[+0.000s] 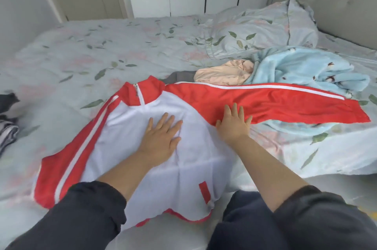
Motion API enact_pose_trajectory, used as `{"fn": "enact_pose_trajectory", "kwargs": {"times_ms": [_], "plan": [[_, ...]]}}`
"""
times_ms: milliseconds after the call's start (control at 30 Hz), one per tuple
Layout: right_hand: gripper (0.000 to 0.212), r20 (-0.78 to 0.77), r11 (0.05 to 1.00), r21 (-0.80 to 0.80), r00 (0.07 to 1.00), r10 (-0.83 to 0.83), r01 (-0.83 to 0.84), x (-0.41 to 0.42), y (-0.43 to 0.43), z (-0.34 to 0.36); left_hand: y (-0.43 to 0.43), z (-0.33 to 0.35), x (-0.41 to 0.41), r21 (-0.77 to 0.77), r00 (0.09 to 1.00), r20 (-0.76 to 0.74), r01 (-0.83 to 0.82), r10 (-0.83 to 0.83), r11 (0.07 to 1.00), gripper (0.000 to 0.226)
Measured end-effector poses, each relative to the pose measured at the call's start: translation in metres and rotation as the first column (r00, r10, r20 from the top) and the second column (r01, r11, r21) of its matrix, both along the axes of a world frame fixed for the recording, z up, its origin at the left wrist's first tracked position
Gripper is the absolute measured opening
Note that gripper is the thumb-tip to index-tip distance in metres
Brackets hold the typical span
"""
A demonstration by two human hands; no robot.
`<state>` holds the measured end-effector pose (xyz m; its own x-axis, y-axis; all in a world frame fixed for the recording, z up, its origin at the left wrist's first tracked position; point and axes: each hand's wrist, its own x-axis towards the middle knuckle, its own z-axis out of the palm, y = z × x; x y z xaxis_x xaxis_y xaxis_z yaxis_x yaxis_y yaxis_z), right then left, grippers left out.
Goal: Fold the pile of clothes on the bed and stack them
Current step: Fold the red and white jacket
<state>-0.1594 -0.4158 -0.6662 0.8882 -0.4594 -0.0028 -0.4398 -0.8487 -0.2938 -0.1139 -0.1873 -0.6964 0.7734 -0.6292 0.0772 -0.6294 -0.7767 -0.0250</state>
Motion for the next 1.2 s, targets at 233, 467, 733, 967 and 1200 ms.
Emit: {"fn": "enact_pose_trajectory", "kwargs": {"times_ms": [233, 467, 733, 967, 1200], "plan": [[0.061, 0.009, 0.938, -0.031, 0.938, 0.346, -0.345, 0.015, 0.137, -0.007, 0.143, 0.006, -0.021, -0.001, 0.886, 0.0, -0.463, 0.463, 0.886, 0.06], [0.058, -0.014, 0.842, -0.063, 0.844, 0.535, -0.535, 0.019, 0.207, -0.027, 0.198, 0.029, -0.017, -0.069, 0.687, -0.148, -0.725, 0.712, 0.685, 0.07], [0.056, -0.163, 0.845, -0.166, 0.859, 0.485, -0.508, 0.03, 0.23, -0.035, 0.264, 0.05, -0.028, -0.246, 0.483, -0.14, -0.863, 0.865, 0.442, 0.019], [0.057, -0.194, 0.852, -0.226, 0.879, 0.436, -0.473, 0.031, 0.242, -0.031, 0.307, 0.045, -0.027, -0.084, 0.356, -0.252, -0.934, 0.9, 0.346, 0.033], [0.057, -0.165, 0.851, -0.253, 0.888, 0.43, -0.46, 0.03, 0.246, -0.029, 0.317, 0.046, -0.027, -0.234, 0.362, 0.024, -0.904, 0.932, 0.357, 0.026]]}}
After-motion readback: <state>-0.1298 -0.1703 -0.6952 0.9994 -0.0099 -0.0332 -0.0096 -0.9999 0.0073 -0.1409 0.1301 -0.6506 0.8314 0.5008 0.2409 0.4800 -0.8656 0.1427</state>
